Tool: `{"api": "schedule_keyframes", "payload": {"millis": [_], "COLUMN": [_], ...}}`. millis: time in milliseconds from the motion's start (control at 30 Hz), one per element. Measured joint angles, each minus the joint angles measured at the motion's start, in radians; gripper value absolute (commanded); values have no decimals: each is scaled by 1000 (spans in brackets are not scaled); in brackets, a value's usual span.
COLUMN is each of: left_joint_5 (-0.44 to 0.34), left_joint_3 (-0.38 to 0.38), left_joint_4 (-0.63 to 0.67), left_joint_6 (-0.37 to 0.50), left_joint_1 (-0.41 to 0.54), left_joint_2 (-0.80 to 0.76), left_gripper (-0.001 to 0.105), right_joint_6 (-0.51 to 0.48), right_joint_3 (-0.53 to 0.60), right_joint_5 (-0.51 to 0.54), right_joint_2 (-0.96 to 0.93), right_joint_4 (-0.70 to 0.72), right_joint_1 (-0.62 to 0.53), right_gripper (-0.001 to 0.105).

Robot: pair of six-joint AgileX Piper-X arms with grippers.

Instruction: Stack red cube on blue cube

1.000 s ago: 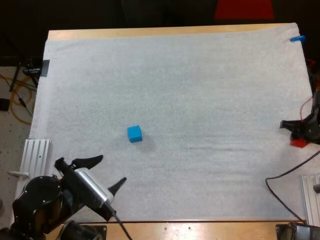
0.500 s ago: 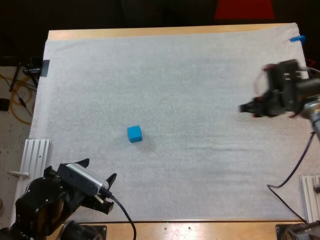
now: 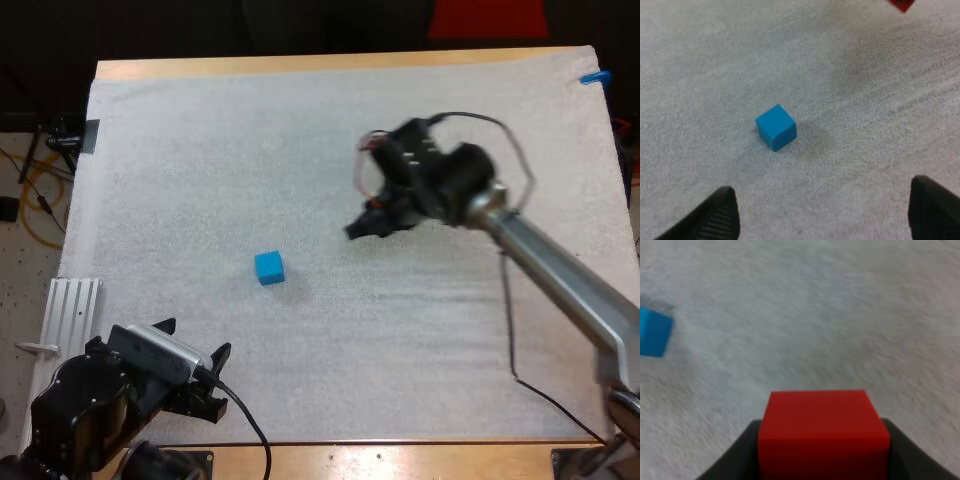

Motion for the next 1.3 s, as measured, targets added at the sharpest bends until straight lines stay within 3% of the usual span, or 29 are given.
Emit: {"api": "schedule_keyframes", "payload": {"millis": [400, 567, 1300], "left_joint_5": [0, 0, 0], "left_joint_3": [0, 0, 0], "left_joint_4": [40, 58, 104], "left_joint_6": [-1, -1, -1], "left_joint_1": [0, 0, 0], "left_joint_2": [0, 0, 0], "left_gripper": [67, 67, 67], "right_joint_6": [-33, -53, -112], "right_joint_3": [-361, -460, -503], "right_joint_5": [0, 0, -10], "right_joint_2": [295, 380, 517], "right_joint_4": [72, 119, 63], "right_joint_1": [158, 217, 267], "right_gripper": [6, 6, 8]}}
